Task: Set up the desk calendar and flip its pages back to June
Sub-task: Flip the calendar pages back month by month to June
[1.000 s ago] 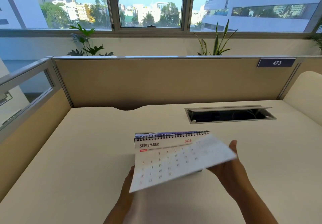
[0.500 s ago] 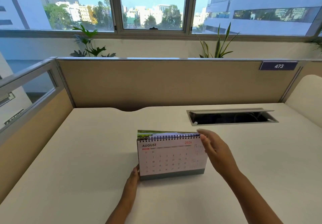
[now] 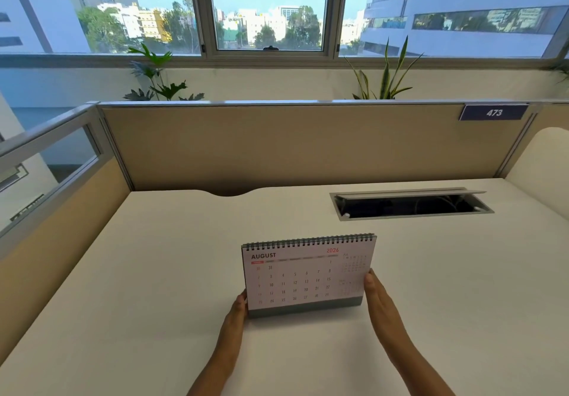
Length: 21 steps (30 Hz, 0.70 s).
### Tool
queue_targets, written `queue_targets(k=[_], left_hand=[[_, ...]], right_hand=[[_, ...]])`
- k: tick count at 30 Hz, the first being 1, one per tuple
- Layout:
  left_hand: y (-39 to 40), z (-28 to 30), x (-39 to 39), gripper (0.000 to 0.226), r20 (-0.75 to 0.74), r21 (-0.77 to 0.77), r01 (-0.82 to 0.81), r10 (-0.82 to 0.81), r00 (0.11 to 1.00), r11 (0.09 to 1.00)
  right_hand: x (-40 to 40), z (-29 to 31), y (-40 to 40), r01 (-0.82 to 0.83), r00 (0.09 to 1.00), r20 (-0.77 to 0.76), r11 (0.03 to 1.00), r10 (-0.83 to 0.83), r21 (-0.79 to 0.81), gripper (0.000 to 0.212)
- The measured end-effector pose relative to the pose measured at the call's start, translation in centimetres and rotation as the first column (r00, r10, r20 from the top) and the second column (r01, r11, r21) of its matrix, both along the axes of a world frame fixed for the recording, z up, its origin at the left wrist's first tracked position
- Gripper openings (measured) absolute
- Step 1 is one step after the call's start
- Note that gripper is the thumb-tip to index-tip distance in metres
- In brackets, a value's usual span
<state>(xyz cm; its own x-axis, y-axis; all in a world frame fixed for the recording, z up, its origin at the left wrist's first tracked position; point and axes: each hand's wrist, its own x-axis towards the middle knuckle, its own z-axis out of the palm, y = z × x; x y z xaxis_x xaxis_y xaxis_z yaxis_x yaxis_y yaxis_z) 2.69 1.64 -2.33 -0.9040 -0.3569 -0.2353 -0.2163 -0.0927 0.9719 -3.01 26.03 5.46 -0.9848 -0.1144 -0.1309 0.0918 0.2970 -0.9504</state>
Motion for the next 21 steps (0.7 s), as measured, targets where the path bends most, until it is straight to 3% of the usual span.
queue_targets(k=[11,15,17,21], left_hand=[[0.2,0.4,0.2,0.040,-0.005,0.019,-0.007,0.007,1.000,1.000],[0.3,0.5,0.1,0.043,0.018,0.011,-0.009,0.009,1.000,1.000],[0.3,0.5,0.1,0.048,0.040,0.016,-0.016,0.015,0.999,1.000],[0.1,0.7,-0.1,0.051,0.083,0.066,-0.036,0.031,0.996,0.997]], right_hand=[[1.7,0.2,0.9,0.012,0.999,-0.045,0.992,-0.006,0.127,0.056],[2.3,0.7,1.4,0.138,0.984,-0.130,0.984,-0.123,0.112,0.025],[1.9,1.1,2.2,0.163,0.980,-0.135,0.979,-0.146,0.121,0.024],[0.6,2.6,3.8,0.060,0.995,0.080,0.998,-0.061,0.013,0.033]])
